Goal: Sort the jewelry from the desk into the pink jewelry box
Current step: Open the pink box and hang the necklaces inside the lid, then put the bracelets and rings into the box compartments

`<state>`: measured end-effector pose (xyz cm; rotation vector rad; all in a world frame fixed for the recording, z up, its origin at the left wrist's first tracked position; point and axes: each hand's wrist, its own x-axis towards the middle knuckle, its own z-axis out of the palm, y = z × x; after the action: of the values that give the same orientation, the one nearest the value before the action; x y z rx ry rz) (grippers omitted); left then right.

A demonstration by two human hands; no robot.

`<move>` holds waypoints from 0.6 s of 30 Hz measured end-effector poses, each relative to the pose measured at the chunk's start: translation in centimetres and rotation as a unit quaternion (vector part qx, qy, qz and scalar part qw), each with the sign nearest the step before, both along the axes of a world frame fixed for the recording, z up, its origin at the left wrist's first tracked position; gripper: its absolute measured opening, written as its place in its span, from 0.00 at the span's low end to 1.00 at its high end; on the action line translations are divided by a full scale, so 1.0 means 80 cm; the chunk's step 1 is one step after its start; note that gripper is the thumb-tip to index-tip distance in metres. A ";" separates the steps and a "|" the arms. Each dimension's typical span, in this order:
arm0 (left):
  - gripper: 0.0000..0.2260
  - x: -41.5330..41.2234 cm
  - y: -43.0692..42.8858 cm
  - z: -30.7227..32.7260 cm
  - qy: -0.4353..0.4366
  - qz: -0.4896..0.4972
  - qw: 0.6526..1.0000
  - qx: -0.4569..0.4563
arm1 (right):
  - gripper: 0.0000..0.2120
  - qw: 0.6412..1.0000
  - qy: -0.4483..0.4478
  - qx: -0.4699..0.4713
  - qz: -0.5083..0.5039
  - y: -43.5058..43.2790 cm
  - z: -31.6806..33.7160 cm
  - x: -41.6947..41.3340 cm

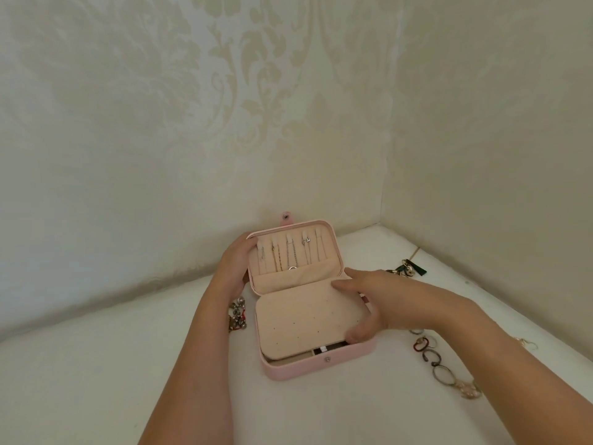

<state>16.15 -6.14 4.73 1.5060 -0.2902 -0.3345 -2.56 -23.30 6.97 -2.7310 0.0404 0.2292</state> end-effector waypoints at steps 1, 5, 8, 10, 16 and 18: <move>0.11 0.000 0.001 0.000 0.001 -0.006 1.000 -0.001 | 0.29 0.999 -0.009 -0.042 0.013 0.004 0.001 -0.001; 0.11 -0.001 0.004 0.002 0.002 -0.011 1.000 -0.019 | 0.18 0.989 -0.054 -0.137 0.028 0.014 0.002 -0.003; 0.12 0.000 0.007 0.003 0.002 -0.021 0.998 -0.053 | 0.18 0.982 -0.112 -0.152 -0.002 0.006 0.008 -0.003; 0.12 0.000 0.007 0.003 0.001 -0.046 0.997 -0.061 | 0.17 0.978 -0.187 -0.089 -0.027 -0.002 0.012 -0.003; 0.15 -0.011 0.000 0.006 0.042 -0.173 0.978 -0.111 | 0.13 0.911 -0.362 0.078 -0.184 -0.011 -0.013 0.019; 0.14 -0.009 0.004 0.008 0.058 -0.194 0.970 -0.133 | 0.12 0.901 -0.349 0.108 -0.235 -0.015 -0.024 0.031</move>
<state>15.45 -5.84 5.41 1.1552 -0.5179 -0.6653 -0.10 -24.48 5.09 -2.3334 0.4343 -0.8255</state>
